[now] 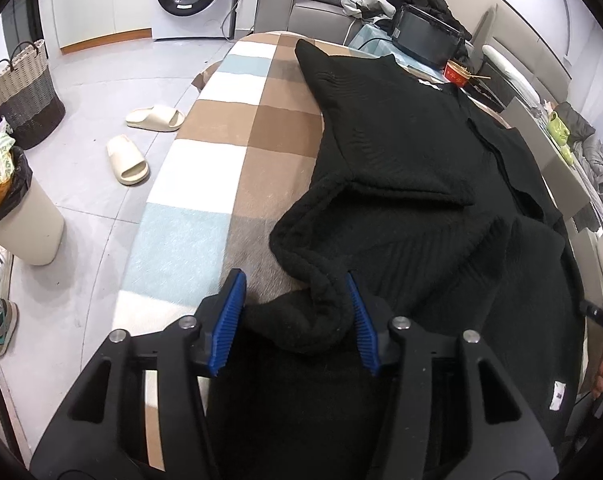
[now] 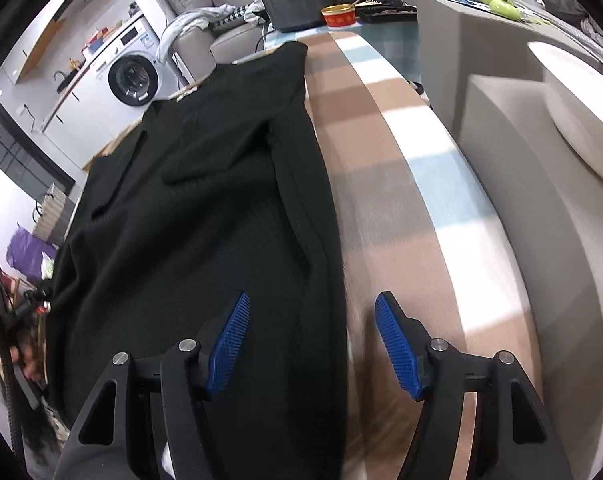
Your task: Fold small clothes
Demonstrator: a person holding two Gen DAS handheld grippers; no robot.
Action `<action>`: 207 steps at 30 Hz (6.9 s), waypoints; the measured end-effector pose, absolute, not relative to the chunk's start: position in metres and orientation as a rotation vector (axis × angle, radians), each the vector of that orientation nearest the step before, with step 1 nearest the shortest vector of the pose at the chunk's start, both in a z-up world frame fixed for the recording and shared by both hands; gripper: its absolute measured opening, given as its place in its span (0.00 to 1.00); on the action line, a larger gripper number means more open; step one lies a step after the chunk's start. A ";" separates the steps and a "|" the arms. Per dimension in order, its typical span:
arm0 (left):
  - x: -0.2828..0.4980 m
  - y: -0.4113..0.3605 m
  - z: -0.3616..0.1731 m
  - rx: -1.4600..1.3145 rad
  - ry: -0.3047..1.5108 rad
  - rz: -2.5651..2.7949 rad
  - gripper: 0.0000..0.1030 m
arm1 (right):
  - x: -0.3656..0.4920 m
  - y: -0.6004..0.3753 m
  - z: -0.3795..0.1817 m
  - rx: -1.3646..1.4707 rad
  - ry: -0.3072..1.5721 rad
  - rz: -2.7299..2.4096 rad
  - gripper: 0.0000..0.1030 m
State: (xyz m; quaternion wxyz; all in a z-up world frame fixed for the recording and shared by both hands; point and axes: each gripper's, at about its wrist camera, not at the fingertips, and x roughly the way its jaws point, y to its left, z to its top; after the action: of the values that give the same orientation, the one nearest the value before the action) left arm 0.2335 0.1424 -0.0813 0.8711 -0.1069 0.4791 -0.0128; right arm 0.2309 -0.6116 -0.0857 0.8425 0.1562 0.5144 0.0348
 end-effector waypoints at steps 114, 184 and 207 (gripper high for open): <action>-0.077 0.037 -0.093 0.273 0.739 -0.279 0.51 | 0.074 -0.590 -0.058 0.149 0.913 0.209 0.92; -0.033 0.141 -0.099 -0.340 0.829 -0.349 0.71 | 0.075 -0.646 -0.067 0.276 0.905 0.105 0.44; -0.033 0.062 -0.107 0.113 0.822 -0.275 0.72 | 0.082 -0.633 -0.075 0.231 0.940 0.148 0.44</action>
State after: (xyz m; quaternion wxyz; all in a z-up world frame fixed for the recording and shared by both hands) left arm -0.0332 0.0621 -0.1067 0.9060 0.0546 0.3981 -0.1331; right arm 0.0823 -0.6330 -0.0754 0.8825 0.1108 0.4516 0.0710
